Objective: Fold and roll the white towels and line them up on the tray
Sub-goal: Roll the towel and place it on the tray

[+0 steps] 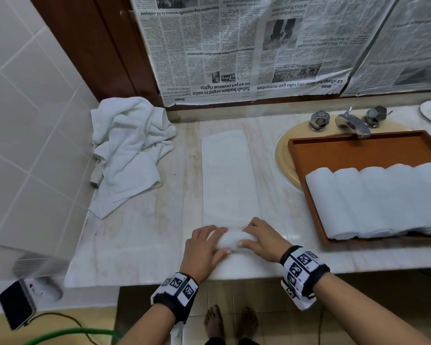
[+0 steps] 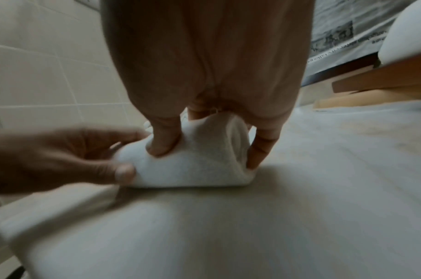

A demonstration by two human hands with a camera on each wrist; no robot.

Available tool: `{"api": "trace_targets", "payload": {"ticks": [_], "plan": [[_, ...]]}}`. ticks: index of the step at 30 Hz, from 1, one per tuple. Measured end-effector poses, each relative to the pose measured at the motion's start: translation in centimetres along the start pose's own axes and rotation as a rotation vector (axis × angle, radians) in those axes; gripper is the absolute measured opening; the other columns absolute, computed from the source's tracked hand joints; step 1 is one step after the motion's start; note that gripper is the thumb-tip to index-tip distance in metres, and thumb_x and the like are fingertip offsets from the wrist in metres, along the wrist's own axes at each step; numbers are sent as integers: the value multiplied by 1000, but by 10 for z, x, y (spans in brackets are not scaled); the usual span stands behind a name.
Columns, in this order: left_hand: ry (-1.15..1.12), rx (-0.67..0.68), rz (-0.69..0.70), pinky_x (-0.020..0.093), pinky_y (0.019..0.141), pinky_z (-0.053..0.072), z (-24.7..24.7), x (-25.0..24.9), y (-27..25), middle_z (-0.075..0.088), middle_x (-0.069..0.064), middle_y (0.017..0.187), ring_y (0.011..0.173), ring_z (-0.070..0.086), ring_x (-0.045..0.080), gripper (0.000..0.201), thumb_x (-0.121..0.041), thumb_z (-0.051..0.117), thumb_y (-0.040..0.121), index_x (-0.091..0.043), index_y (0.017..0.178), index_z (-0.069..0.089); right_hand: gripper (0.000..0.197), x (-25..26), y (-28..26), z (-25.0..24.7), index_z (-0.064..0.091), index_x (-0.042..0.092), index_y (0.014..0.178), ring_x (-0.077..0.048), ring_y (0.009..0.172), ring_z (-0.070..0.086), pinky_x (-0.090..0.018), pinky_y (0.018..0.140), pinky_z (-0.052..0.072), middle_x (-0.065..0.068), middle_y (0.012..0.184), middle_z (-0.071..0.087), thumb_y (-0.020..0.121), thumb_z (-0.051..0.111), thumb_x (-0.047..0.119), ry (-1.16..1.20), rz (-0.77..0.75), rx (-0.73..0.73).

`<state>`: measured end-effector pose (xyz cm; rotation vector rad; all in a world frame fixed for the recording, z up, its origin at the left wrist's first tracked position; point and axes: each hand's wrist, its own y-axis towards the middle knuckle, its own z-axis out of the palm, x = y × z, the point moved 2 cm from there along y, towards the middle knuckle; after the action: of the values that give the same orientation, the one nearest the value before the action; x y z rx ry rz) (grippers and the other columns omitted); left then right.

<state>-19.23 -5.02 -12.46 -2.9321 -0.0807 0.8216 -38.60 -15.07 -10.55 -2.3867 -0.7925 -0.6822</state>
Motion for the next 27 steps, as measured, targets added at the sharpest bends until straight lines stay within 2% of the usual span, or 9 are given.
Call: {"api": "trace_targets", "payload": {"ticks": [3,6,11,13,16,19,22,25,27], "plan": [[27,29,-7,35,96,36,1,3,0,45,-14,138,129,33,12,65,-76,34,85,-43,139,47,51,3,-4,-1,60,21,129,-21,111,49,-35,97,37,1,112,50,97,42,57,-89,23,53],[-39,81,-65,36,97,36,-3,1,7,47,-16,134,126,33,12,72,-80,31,79,-42,137,49,70,7,-11,0,53,25,135,-22,111,50,-38,94,39,0,120,55,88,19,63,-335,-40,-131],[-167,168,-164,41,101,38,-10,-2,19,48,-13,129,123,34,19,77,-83,37,70,-40,131,55,59,3,-20,20,57,18,124,-25,95,59,-38,78,50,-2,110,58,76,70,50,-419,-156,-222],[-111,178,-167,41,101,38,-11,-5,20,44,-13,133,126,33,20,71,-80,42,76,-40,134,52,58,4,-16,13,55,18,131,-25,106,55,-39,89,46,-3,118,55,81,68,46,-322,-119,-181],[125,66,-5,42,98,38,-14,-8,15,39,-14,141,128,31,18,63,-75,39,87,-40,139,46,55,2,-6,0,55,22,134,-20,114,44,-37,101,37,0,124,47,87,64,48,-128,-28,-66],[164,-32,106,42,94,39,-16,-9,15,50,-11,134,124,39,18,65,-77,37,85,-39,135,50,48,4,-2,-11,60,23,128,-18,115,40,-36,103,35,0,120,44,87,67,47,-21,20,21],[148,81,51,38,96,36,-16,-9,16,49,-12,134,124,39,17,76,-82,27,80,-39,139,49,52,6,-1,-19,62,19,126,-20,115,44,-33,99,35,-4,119,49,85,70,49,4,72,154],[56,141,-10,36,96,36,-15,-8,16,49,-13,130,121,38,15,79,-83,23,77,-38,137,51,61,4,-9,-17,53,23,132,-19,116,49,-32,98,39,1,126,53,83,69,55,-29,73,40],[-48,166,-54,38,98,38,-14,-8,18,50,-13,128,120,39,15,78,-83,26,76,-37,134,53,60,9,-15,-9,46,23,136,-21,118,47,-36,98,40,1,130,49,87,62,54,-259,5,-57]]}}
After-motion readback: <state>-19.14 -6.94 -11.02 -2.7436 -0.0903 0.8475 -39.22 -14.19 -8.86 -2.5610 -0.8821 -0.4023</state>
